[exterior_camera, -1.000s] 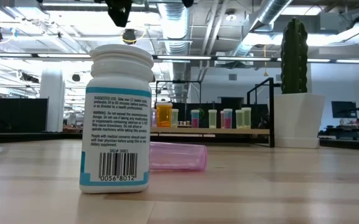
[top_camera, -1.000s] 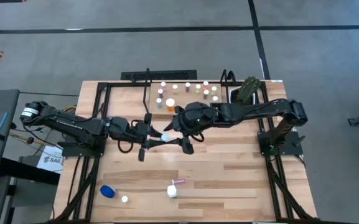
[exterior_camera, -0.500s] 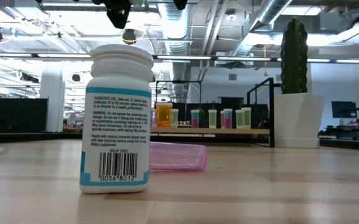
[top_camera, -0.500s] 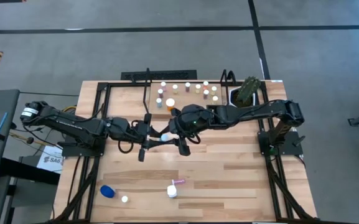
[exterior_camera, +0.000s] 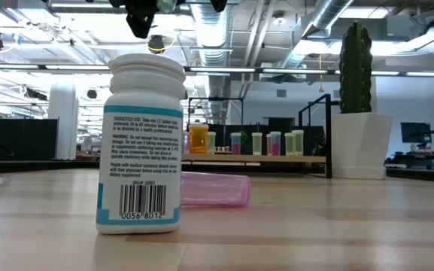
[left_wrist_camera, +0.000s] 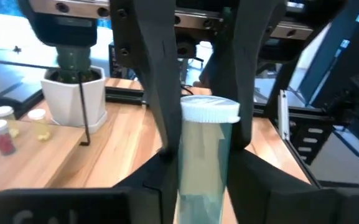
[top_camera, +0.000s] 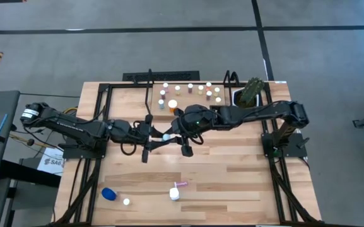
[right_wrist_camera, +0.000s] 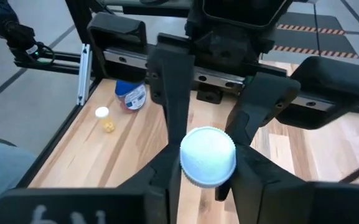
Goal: Pick and place medicine bottles onto shelf by color
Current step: Put the blue pill bottle on the shelf
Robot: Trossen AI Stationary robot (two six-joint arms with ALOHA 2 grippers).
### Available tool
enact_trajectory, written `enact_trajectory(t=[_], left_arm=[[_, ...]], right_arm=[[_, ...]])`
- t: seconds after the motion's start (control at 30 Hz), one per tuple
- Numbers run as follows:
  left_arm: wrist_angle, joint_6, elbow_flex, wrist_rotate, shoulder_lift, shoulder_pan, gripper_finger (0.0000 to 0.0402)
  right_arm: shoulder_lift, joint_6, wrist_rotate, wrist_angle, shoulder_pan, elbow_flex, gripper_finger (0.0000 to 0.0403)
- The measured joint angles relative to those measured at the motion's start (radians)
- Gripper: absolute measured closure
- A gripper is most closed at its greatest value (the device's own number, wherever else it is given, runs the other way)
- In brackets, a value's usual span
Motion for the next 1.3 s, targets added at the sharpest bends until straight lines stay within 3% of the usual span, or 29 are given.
enact_trajectory(t=[0.13, 0.33, 0.63, 0.83, 1.1, 1.3], left_arm=[[0.006, -0.002, 0.0, -0.02, 0.001, 0.001, 0.0243], [0.006, 0.009, 0.001, -0.049, 0.001, 0.002, 0.0178], [-0.031, -0.016, 0.001, -0.117, 0.0, 0.009, 0.0155], [-0.084, -0.05, 0.001, -0.122, 0.0, 0.009, 0.0158], [-0.099, -0.064, 0.001, -0.123, 0.0, 0.009, 0.0159], [-0.1, -0.065, 0.001, -0.124, 0.0, 0.009, 0.0159]], right_arm=[[-0.008, 0.016, 0.0, -0.031, -0.015, 0.002, 0.0278], [-0.055, 0.038, -0.001, -0.226, -0.068, 0.001, 0.028], [-0.078, 0.045, 0.044, -0.477, -0.175, -0.006, 0.0272], [-0.07, 0.018, 0.088, -0.37, -0.262, -0.118, 0.0276], [-0.057, 0.071, 0.115, -0.014, -0.421, -0.312, 0.0274], [-0.002, 0.159, 0.197, 0.024, -0.489, -0.341, 0.0273]])
